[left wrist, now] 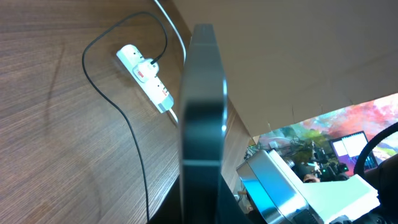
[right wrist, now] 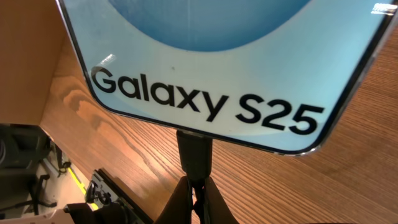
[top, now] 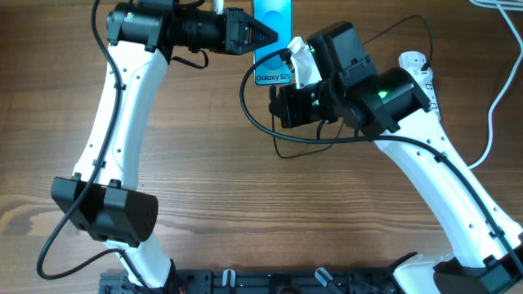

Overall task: Plug charger to phone and switch on socket
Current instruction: 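Push the USB-C plug upward into the phone's bottom port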

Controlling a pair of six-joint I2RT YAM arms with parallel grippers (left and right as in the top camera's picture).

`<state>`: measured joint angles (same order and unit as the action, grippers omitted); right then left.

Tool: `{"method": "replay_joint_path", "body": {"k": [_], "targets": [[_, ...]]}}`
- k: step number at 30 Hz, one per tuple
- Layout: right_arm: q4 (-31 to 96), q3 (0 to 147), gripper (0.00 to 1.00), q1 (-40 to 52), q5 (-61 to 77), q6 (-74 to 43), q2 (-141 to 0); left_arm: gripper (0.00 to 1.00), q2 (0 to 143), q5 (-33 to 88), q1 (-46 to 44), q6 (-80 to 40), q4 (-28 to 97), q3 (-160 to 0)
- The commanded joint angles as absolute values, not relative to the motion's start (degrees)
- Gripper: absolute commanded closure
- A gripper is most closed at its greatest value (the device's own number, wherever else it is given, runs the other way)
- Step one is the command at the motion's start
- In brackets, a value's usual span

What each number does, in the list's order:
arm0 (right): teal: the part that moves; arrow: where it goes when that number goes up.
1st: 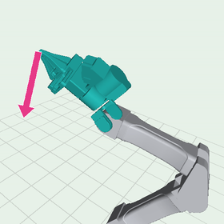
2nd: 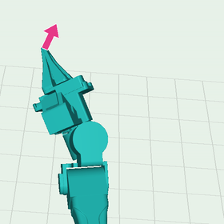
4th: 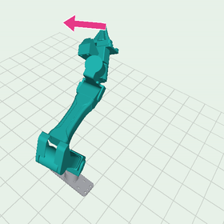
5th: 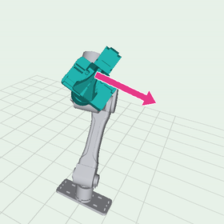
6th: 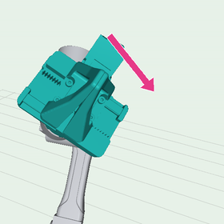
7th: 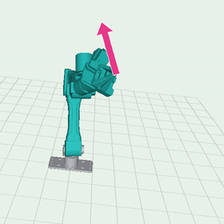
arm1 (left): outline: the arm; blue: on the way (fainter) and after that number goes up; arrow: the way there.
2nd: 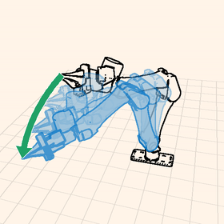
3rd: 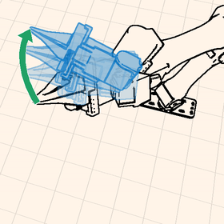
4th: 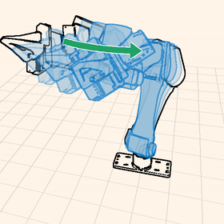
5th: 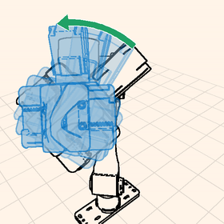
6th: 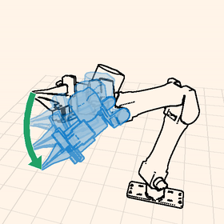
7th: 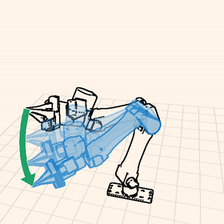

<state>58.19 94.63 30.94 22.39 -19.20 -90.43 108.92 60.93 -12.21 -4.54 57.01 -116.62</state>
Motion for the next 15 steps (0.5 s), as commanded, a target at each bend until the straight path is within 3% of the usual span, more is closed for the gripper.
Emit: {"method": "replay_joint_path", "body": {"k": [1,15], "targets": [[56.36,95.2,0.96,30.81,20.36,-18.59,-90.54,0.96,108.55,63.16,-12.14,-2.76,57.87,-116.9],[51.11,95.2,0.96,30.81,19.88,-18.02,-90.52,0.96,108.55,63.16,-12.14,-1.72,60.58,-116.9]]}}
